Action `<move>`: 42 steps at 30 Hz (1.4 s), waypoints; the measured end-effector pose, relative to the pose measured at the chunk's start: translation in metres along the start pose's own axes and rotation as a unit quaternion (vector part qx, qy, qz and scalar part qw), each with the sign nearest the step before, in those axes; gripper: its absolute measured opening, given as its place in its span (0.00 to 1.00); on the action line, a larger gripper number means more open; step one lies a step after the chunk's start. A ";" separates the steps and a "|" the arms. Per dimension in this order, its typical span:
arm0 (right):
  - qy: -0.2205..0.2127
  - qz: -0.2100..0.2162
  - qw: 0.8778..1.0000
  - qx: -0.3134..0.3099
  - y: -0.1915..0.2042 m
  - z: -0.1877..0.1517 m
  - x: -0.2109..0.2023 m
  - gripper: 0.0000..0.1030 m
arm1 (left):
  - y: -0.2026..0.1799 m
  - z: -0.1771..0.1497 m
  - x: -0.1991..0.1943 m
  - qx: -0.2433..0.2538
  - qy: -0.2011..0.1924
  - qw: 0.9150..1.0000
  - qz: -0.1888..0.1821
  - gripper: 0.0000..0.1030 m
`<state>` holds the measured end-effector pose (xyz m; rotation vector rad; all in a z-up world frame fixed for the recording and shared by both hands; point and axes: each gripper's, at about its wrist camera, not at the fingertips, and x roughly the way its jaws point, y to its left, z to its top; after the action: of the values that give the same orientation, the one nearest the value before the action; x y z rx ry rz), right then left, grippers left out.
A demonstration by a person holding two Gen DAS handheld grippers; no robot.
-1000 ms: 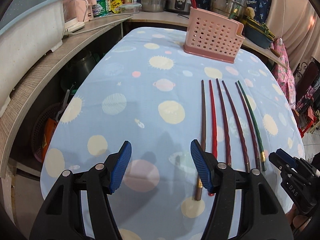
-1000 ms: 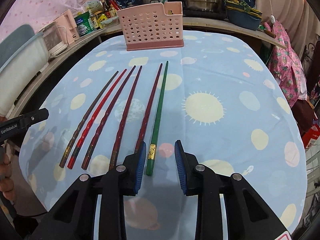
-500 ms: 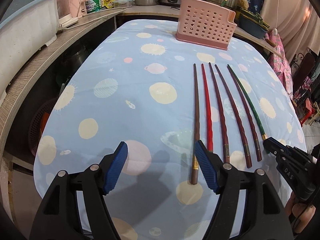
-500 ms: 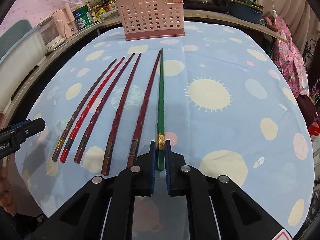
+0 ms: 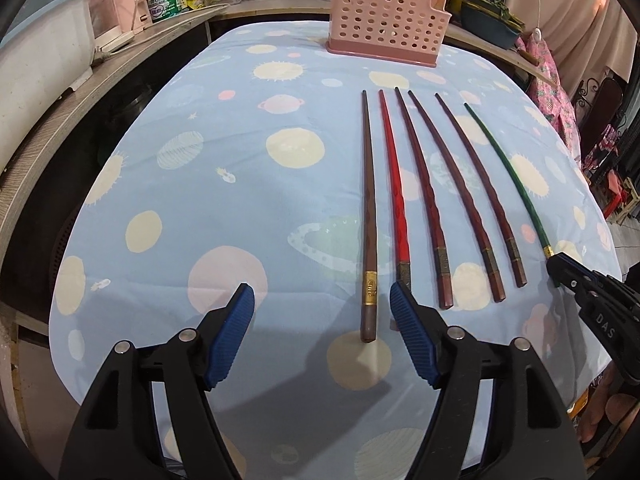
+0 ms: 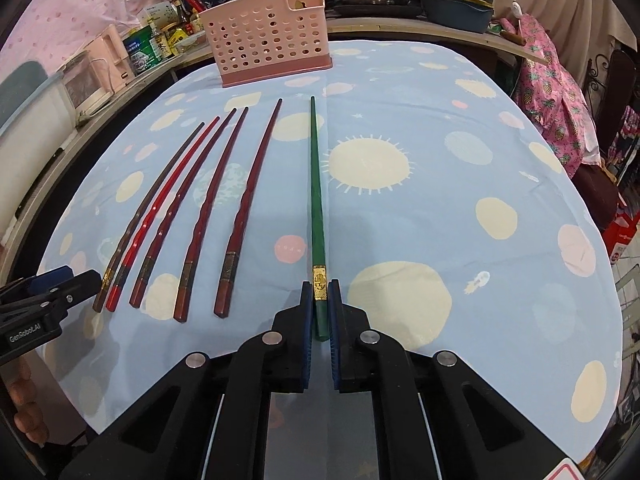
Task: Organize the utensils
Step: 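Grasp the green chopstick with the right tool while the left tool grasps a brown chopstick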
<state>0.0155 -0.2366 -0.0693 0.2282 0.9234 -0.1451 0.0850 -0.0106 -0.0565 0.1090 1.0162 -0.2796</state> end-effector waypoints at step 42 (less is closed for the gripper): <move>-0.038 -0.029 0.999 0.015 0.009 -0.008 0.002 0.07 | -0.011 0.003 0.009 0.016 -0.005 0.999 0.032 0.08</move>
<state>0.0124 -0.2263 -0.0742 0.2228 0.8531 -0.2204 0.0888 -0.0236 -0.0617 0.1693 0.9956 -0.2380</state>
